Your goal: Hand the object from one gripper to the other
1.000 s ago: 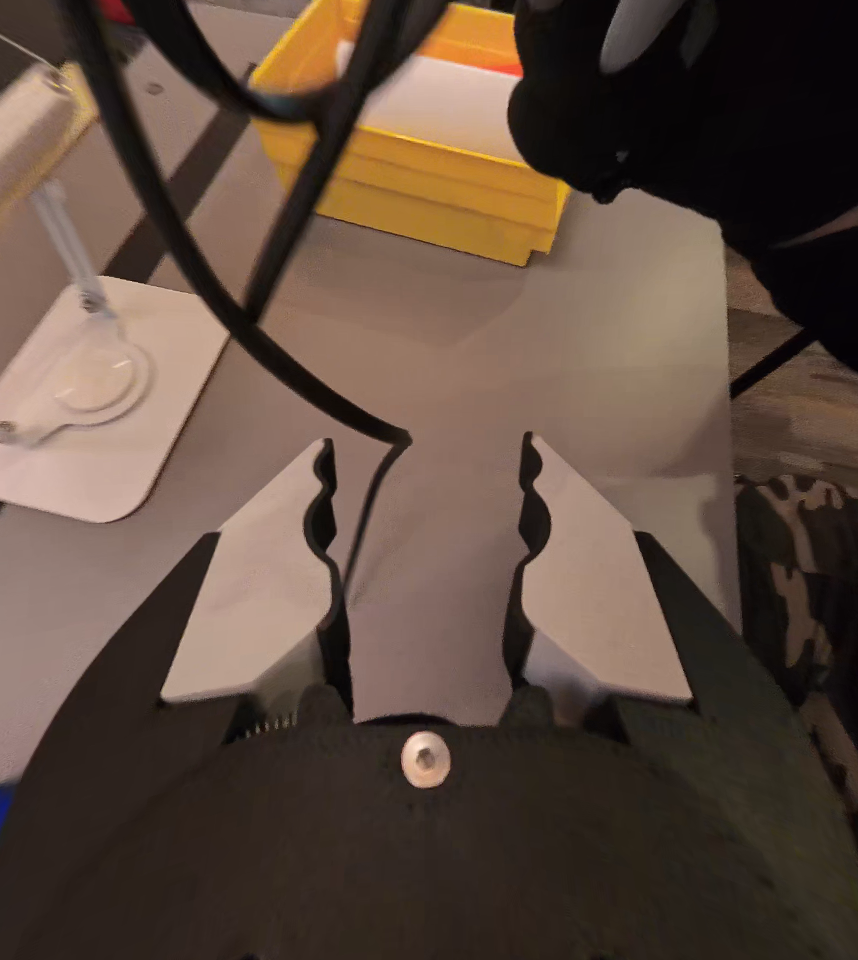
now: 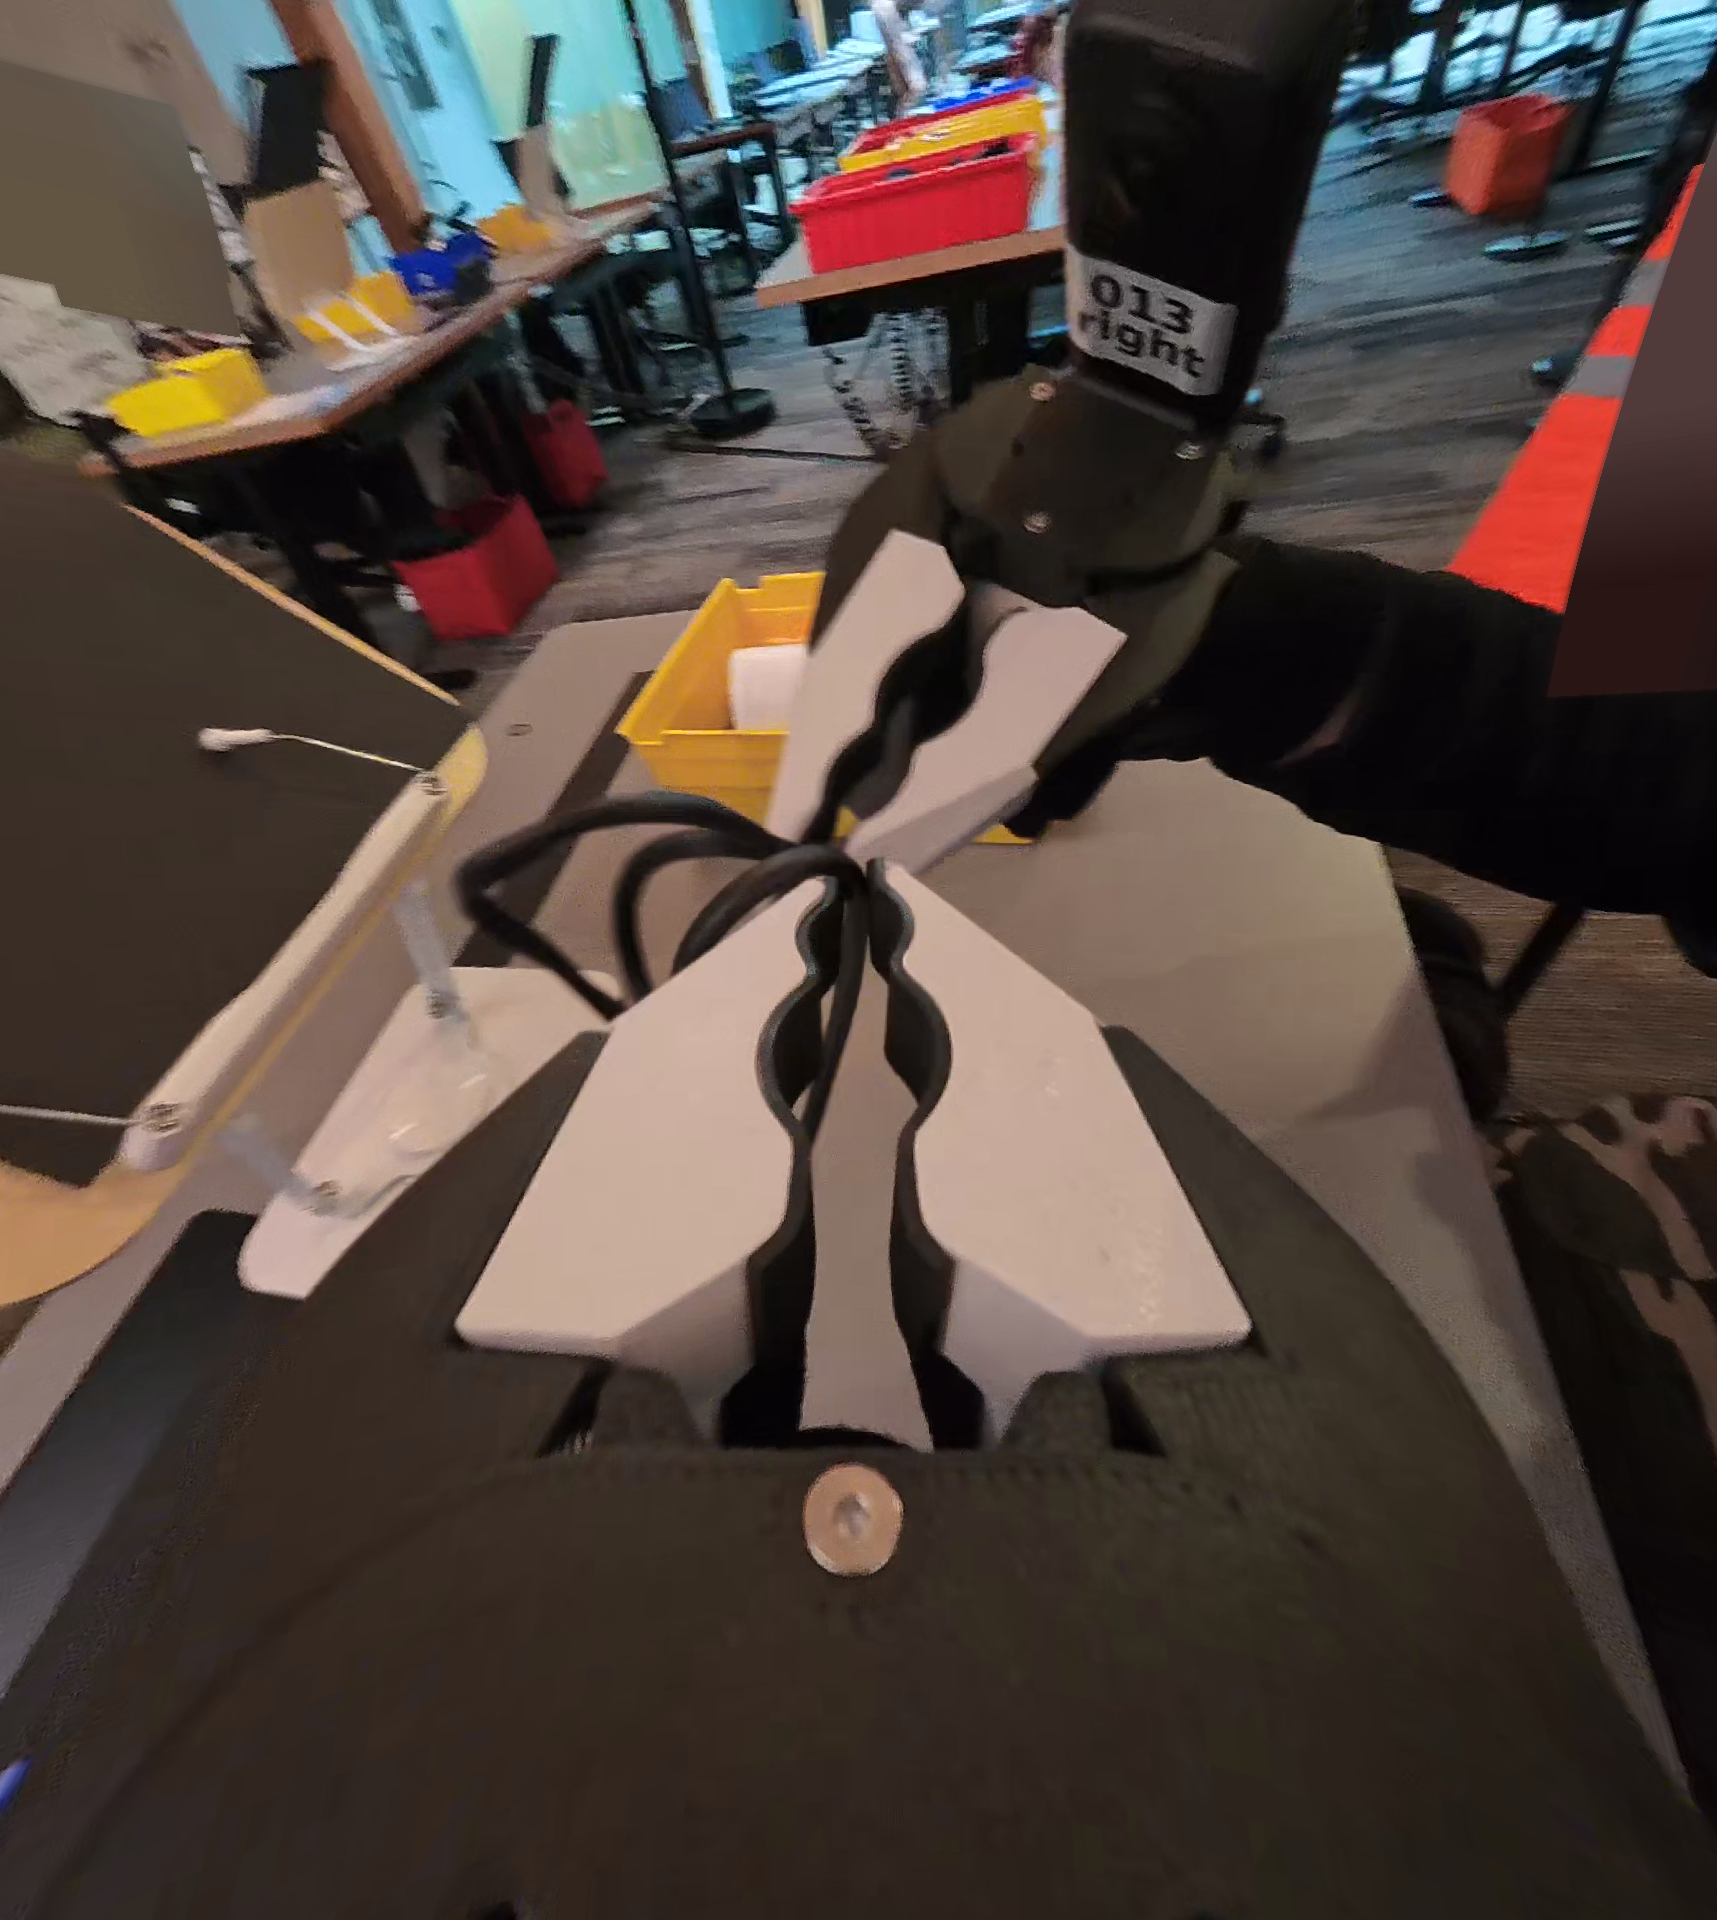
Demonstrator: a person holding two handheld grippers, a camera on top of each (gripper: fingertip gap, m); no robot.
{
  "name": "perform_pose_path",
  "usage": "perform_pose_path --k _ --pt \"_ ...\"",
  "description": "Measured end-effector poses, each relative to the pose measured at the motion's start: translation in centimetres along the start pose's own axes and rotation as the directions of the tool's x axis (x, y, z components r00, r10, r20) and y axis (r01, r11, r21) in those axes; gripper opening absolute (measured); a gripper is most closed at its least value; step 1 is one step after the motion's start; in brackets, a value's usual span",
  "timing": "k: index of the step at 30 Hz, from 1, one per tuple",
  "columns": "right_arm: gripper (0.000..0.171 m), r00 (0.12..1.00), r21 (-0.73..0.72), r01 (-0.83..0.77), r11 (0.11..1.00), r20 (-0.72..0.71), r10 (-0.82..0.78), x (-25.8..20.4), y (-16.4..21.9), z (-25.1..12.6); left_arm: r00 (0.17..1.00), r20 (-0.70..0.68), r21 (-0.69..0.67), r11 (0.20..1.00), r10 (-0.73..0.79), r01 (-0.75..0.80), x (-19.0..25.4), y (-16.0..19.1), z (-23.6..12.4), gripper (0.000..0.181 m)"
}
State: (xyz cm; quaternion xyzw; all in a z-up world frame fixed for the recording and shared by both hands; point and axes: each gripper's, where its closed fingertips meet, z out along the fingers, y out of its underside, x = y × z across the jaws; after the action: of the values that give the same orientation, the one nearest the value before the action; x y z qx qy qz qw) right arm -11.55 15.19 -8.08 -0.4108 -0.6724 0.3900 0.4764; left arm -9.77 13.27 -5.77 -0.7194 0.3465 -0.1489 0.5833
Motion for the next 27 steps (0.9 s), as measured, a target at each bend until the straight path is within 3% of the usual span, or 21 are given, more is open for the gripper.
perform_pose_path --k 7,12,15,18,27 --pt "0.003 0.999 -0.009 0.005 1.000 0.046 -0.005 -1.2 -0.2 0.5 0.980 0.180 -0.054 0.996 0.085 -0.076 -2.0 0.0 -0.3 0.002" --pt "0.002 0.999 0.016 0.007 1.000 0.042 -0.008 -1.1 -0.4 0.4 0.979 0.168 -0.077 0.991 0.117 -0.105 -1.8 0.4 -0.1 0.006" --pt "0.004 0.999 0.036 0.004 0.999 0.039 -0.005 -1.1 -0.8 0.2 0.975 0.173 -0.159 0.981 0.137 -0.110 -1.9 1.6 0.2 0.007" --pt "0.003 0.999 0.029 0.032 0.999 0.000 -0.033 -0.8 -1.0 0.3 0.984 0.173 -0.106 0.994 0.052 -0.033 -2.1 1.5 0.7 0.005" --pt "0.003 0.983 0.002 0.156 0.988 -0.099 -0.155 -0.5 -2.0 0.1 0.972 -0.023 0.088 0.968 -0.234 0.235 -2.0 0.4 0.2 0.007"
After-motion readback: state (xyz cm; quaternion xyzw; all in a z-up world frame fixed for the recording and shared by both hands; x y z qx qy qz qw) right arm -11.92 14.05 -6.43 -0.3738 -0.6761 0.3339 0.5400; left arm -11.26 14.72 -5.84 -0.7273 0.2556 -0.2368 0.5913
